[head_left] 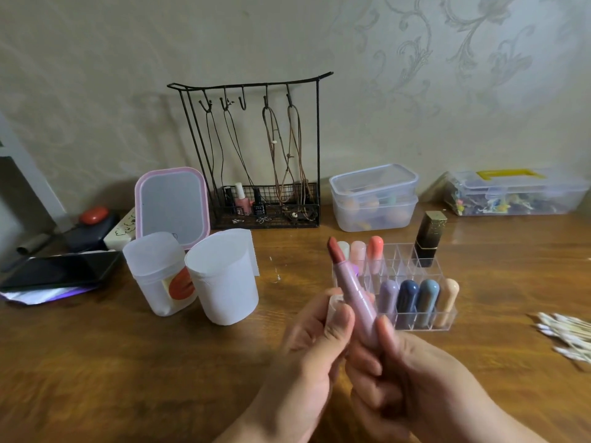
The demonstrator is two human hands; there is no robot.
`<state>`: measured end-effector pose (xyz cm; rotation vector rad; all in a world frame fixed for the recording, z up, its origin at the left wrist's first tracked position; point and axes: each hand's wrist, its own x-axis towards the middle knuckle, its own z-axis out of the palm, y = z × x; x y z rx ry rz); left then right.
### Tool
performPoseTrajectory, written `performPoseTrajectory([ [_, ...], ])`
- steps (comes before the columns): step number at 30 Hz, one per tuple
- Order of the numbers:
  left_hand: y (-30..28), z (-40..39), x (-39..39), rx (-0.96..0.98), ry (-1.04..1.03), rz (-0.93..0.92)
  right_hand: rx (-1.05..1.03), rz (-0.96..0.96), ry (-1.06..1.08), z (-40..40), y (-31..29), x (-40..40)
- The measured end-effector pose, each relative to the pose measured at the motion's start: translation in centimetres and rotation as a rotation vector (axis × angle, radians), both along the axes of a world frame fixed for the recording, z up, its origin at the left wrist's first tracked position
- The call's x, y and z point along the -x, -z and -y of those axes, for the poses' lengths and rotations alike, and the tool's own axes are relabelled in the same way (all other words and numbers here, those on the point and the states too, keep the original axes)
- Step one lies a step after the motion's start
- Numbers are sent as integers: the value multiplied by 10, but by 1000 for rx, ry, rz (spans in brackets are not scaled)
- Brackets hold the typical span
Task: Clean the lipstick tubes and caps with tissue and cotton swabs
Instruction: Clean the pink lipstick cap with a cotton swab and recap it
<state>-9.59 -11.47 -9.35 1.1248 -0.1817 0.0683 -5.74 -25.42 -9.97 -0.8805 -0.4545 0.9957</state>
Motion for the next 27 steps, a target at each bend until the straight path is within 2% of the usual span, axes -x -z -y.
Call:
performPoseTrajectory([
  [4,1,-2,0,-61,-6,25,156,1,143,-1,-7,7],
  [6,0,-3,0,-94,-32,46,218,82,199,-1,-9,8],
  [8,0,-3,0,-154,-83,41,263,268,245,-1,-11,6],
  [13,4,-3,-2,-387,-275,53,521,906,482,9,-11,1],
  [17,2,-1,0,-479,-356,82,550,1098,609,22,-24,0],
  [19,-2,5,3,-443,-314,115,631,1148,722,38,-28,-11],
  [21,-2,10,3,-463,-262,127,844,1200,843,65,-35,-28],
  [25,-2,18,0,-598,-129,85,1525,1132,958,146,-38,-56],
  [27,-4,25,-4,-665,-87,96,1667,1065,1026,176,-32,-57],
])
